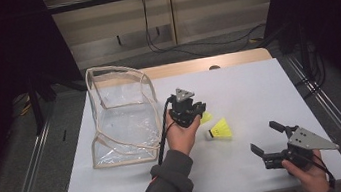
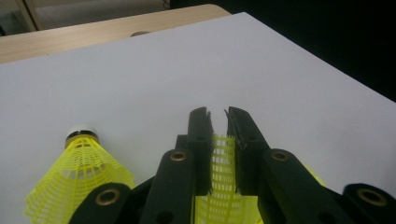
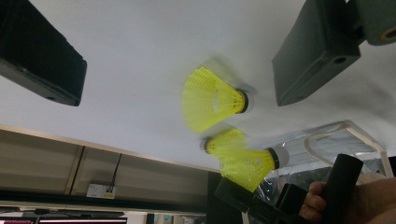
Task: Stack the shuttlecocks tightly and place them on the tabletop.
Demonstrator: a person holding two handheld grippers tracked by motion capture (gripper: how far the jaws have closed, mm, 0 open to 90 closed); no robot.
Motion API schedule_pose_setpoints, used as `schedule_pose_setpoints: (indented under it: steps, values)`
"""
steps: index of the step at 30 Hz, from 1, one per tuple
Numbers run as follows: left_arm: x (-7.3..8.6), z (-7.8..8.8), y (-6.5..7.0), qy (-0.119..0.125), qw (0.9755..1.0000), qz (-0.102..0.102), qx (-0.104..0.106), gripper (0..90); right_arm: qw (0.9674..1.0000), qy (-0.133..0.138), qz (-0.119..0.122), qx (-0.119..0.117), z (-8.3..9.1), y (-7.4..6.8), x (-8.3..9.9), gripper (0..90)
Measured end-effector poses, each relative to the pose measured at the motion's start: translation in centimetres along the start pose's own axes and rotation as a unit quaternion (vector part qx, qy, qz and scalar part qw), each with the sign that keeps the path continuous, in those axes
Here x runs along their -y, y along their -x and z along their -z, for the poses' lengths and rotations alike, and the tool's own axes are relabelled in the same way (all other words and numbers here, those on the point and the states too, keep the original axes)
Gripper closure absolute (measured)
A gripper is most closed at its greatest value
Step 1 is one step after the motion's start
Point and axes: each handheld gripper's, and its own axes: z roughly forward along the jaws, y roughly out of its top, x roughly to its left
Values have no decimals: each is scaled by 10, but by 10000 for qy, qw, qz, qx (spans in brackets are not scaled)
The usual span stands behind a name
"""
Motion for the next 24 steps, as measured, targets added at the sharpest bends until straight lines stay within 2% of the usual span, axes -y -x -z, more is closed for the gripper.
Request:
schedule_pose_setpoints:
  steps: [11, 24]
  values:
    - [2, -7, -12, -105, 9998, 8, -187, 788, 10000, -14, 18, -13, 0, 0, 0, 24]
    - [7, -16, -23, -121, 9991, -148, -383, 779, 10000, -19, 15, -17, 0, 0, 0, 24]
